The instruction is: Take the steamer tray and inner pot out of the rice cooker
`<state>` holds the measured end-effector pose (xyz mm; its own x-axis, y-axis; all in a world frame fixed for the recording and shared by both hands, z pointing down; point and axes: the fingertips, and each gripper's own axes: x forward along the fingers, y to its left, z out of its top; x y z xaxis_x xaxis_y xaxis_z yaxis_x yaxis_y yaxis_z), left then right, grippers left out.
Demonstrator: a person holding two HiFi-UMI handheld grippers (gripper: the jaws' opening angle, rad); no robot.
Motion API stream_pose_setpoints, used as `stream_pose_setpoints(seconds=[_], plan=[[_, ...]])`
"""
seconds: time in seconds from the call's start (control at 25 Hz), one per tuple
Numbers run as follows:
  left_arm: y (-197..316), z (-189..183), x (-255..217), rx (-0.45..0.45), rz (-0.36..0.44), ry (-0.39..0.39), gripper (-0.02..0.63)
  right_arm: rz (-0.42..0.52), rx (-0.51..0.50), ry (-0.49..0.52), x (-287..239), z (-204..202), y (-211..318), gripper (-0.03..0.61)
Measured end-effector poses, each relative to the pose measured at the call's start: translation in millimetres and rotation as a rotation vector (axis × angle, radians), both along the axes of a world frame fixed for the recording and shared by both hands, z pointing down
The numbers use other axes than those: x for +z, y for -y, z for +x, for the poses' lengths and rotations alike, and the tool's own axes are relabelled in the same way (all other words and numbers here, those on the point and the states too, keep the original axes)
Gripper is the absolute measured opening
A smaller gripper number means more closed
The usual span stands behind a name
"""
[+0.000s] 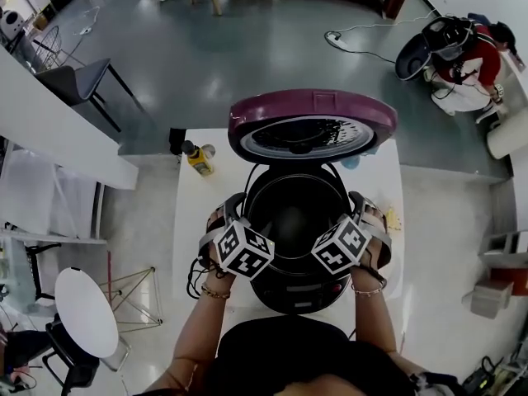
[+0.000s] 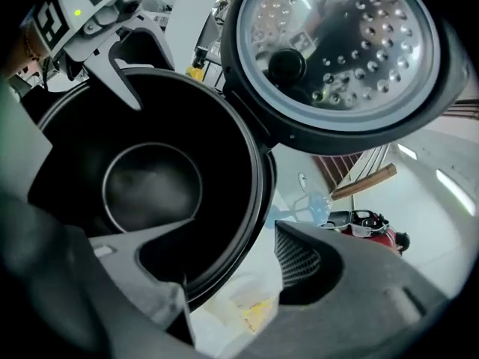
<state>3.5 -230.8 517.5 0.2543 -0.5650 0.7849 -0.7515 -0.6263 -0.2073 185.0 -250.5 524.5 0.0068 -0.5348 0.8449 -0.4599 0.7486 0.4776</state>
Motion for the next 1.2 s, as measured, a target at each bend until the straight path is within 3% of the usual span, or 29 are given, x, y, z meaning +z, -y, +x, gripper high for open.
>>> stream_pose_setpoints(seconds=[0.16, 0.28, 0.4, 0.72, 1.04, 1.2], plan=[[4.4, -2.8, 0.3, -0.021, 0.004, 0.016, 0.33, 0.012, -0.005, 0.037, 0.3, -0.1, 2.8, 0.284], [10.6, -8.6, -4.9, -0.024, -0.001, 0.025, 0.33, 0.057, 0.01, 0.099, -9.1, -4.2, 4.9, 0.247], [12.1, -10.6, -6.7, -0.028, -0.016, 0.024, 0.328, 0.045, 0.011, 0.175, -13.0, -7.7, 1.9, 0.183], [5.2, -9.1, -11.5, -0.068, -0.027, -0.029, 0.218, 0.115, 0.041, 0.368, -38.1, -13.6, 4.7, 0.117], [5.3, -15.1, -21.6, -0.198, -0.049, -0.222, 0.147, 0.178, 0.048, 0.479, -56.2, -16.7, 3.0, 0.098], [5.9, -18.9, -23.6, -0.241, -0.073, -0.225, 0.127, 0.182, 0.055, 0.537, -64.3, -19.1, 3.2, 0.092]])
